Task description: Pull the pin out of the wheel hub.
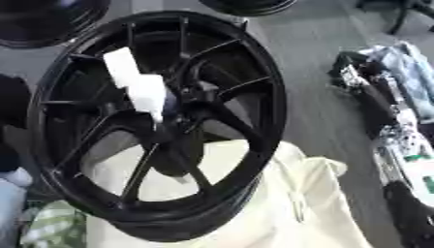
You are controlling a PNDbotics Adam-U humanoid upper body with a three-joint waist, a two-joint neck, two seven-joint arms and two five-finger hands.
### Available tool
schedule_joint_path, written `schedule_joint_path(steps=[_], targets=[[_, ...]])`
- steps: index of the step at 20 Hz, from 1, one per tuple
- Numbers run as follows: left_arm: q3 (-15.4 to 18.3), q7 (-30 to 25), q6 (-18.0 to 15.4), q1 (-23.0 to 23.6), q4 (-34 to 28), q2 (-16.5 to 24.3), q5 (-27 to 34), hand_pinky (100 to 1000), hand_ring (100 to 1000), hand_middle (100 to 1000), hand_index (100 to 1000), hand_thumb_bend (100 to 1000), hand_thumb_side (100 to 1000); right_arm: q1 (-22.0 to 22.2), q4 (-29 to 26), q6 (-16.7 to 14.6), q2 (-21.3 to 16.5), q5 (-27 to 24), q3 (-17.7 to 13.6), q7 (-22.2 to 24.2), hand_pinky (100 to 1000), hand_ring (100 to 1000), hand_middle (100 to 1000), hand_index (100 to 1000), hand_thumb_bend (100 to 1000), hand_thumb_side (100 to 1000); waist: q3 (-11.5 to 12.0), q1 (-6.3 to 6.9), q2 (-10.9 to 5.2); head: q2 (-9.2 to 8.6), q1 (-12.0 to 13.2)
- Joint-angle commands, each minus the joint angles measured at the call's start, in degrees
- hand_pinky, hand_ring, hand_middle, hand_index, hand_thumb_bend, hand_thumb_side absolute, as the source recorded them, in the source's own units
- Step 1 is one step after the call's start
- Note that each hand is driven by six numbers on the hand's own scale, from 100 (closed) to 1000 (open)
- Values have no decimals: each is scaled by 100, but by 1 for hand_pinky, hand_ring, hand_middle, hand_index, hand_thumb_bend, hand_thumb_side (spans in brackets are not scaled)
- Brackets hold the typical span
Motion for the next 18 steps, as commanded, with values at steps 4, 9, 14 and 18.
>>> schedule_joint_path(steps=[4,9,14,18], targets=[[75,26,8,-20,-113,79,-15,726,639,743,730,100,813,-3,-144,-18,-167,0,-74,-16,803,723,635,741,256,385,21,-22,-25,-12,-17],[51,-12,49,-56,-134,153,-29,729,646,749,735,100,811,-25,-154,-19,-169,-10,-72,-10,804,723,635,742,256,384,5,4,-24,-12,-32],[-123,-118,250,-365,-319,707,56,735,668,764,752,100,787,-4,-133,-1,-198,-12,-63,-11,804,723,635,742,251,386,-25,53,-86,-12,-56],[-402,-355,684,-812,-630,1513,135,750,699,793,780,100,774,33,-116,9,-232,-8,-52,-8,804,723,635,741,250,386,-47,86,-141,-12,-194]])
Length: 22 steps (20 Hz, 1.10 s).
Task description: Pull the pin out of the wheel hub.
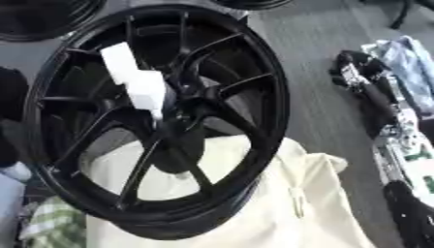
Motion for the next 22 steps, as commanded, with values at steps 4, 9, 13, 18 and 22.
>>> schedule_joint_path(steps=[4,9,13,18,22], targets=[[-430,-425,849,-699,-520,1471,255,768,717,805,807,100,762,20,-93,3,-232,-1,-51,-8,804,722,634,741,251,385,-15,22,-178,-12,-179],[-1052,-1266,1252,-1656,-550,2693,360,786,736,804,818,100,702,40,-83,11,-278,12,-37,-4,804,721,633,740,251,386,-9,41,-197,-12,-177],[-1613,-2147,1548,-2453,-551,3296,145,801,752,801,826,100,671,24,-81,19,-329,3,-11,10,804,719,631,739,249,385,-26,53,-225,-12,-153],[-2330,-3721,1858,-3241,-433,3433,-702,829,783,805,845,128,716,20,-87,28,-417,-23,13,17,804,717,629,738,249,383,-27,80,-279,-12,-175],[-2826,-5079,1899,-3802,-163,3207,-1317,840,795,789,851,158,760,53,-74,40,-453,-29,16,12,804,717,628,738,250,384,6,93,-320,-12,-236]])
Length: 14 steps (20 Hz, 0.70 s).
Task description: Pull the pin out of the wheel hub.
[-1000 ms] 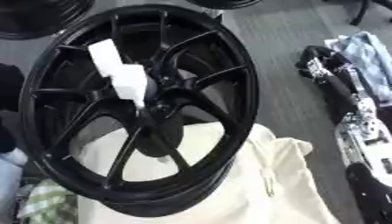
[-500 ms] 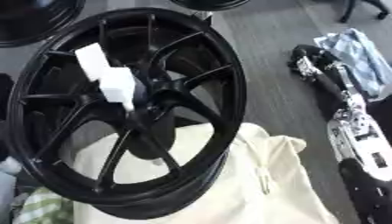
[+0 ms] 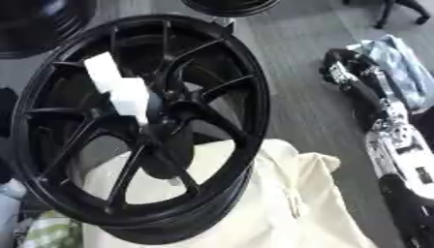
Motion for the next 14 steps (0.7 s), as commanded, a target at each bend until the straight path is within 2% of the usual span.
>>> schedule_joint_path(steps=[1,5,11,14], targets=[[-262,-901,37,-384,182,-70,-474,840,795,789,852,160,762,0,-73,13,-195,-25,-25,-12,804,716,628,737,250,383,24,-15,-136,-13,-53],[-466,-1318,89,-825,405,-387,-753,839,794,787,849,163,757,31,-66,13,-209,-35,-32,-25,803,716,628,737,251,383,65,-29,-167,-13,-70],[-708,-1523,149,-1370,725,-903,-886,837,791,787,846,166,753,37,-52,24,-201,-52,-18,-17,803,716,629,737,251,383,107,-63,-192,-13,-58],[-818,-1628,178,-1595,1105,-1236,-940,836,790,788,848,168,761,19,-36,38,-189,-64,4,3,803,717,630,737,251,383,105,-79,-212,-13,-4]])
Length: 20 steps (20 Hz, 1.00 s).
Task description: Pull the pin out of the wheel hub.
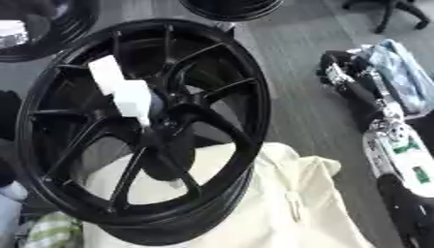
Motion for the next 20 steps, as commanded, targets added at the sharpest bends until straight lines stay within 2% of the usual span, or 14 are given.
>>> schedule_joint_path(steps=[1,8,14,20], targets=[[-40,-225,96,-260,404,-249,-92,837,791,789,849,172,755,-67,-37,15,-171,-44,5,24,803,717,630,737,252,383,3,-41,-147,-13,46],[-80,-383,-191,-534,1336,-806,-552,852,804,801,858,224,711,-69,-12,31,-140,-72,25,51,804,717,631,737,253,383,-19,-61,-183,-13,91],[-92,-532,-345,-562,1584,-964,-1006,864,814,808,862,293,664,-80,7,46,-123,-75,38,65,804,717,632,737,254,383,-37,-53,-183,-13,98],[-108,-598,-417,-500,1660,-998,-1262,869,818,803,857,403,590,-84,26,58,-107,-72,42,71,804,717,633,737,256,383,-44,-39,-179,-13,105]])
